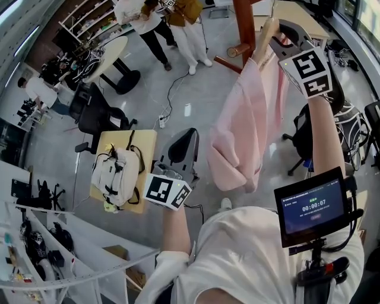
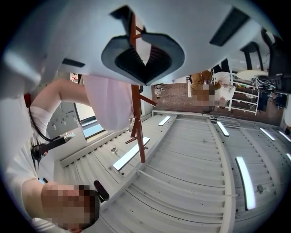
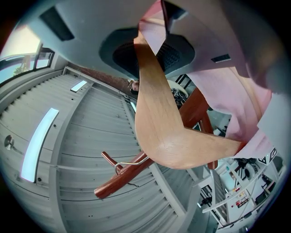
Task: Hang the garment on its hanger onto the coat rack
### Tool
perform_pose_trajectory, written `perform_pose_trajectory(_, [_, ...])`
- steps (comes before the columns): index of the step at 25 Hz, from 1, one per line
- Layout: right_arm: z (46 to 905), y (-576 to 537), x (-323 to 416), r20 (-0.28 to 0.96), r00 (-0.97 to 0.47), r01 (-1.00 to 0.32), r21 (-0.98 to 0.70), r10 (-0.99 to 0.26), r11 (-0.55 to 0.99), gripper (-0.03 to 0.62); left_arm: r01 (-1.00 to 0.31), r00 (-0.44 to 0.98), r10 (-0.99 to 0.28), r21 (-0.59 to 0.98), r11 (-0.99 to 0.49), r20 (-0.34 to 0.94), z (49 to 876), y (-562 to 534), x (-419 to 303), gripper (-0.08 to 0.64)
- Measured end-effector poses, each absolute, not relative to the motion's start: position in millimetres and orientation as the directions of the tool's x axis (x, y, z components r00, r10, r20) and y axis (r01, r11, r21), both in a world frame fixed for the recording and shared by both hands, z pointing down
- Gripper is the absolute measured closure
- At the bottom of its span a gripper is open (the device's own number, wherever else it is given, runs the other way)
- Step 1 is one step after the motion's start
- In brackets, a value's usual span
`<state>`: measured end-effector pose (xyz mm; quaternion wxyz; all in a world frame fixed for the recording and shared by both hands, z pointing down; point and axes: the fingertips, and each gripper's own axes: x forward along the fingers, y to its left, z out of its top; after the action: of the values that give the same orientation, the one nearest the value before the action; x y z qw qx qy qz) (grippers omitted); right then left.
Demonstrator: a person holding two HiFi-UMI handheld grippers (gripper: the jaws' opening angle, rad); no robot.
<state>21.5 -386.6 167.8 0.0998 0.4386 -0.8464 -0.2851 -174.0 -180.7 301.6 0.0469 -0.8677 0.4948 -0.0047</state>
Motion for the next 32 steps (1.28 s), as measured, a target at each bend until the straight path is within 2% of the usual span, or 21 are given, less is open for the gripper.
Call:
perform_pose_trajectory(10, [190.0,-390.1,5.2,-0.043,-0.603,-0.664,0.581,-0.796,0.471,0.499,-0.860,0.507,-0.861,-0.076,-0.504,-0.035,302.4,-181.5,-176.5,0.554])
perform_pose_trajectory(32, [195.8,-392.5,4.2,-0.120,-0.628,-0.718,0.471,-0.769,0.513,0.497,-0.866,0.499,-0.866,-0.033,-0.498,-0.036,312.7,-190.1,-184.5,0.554])
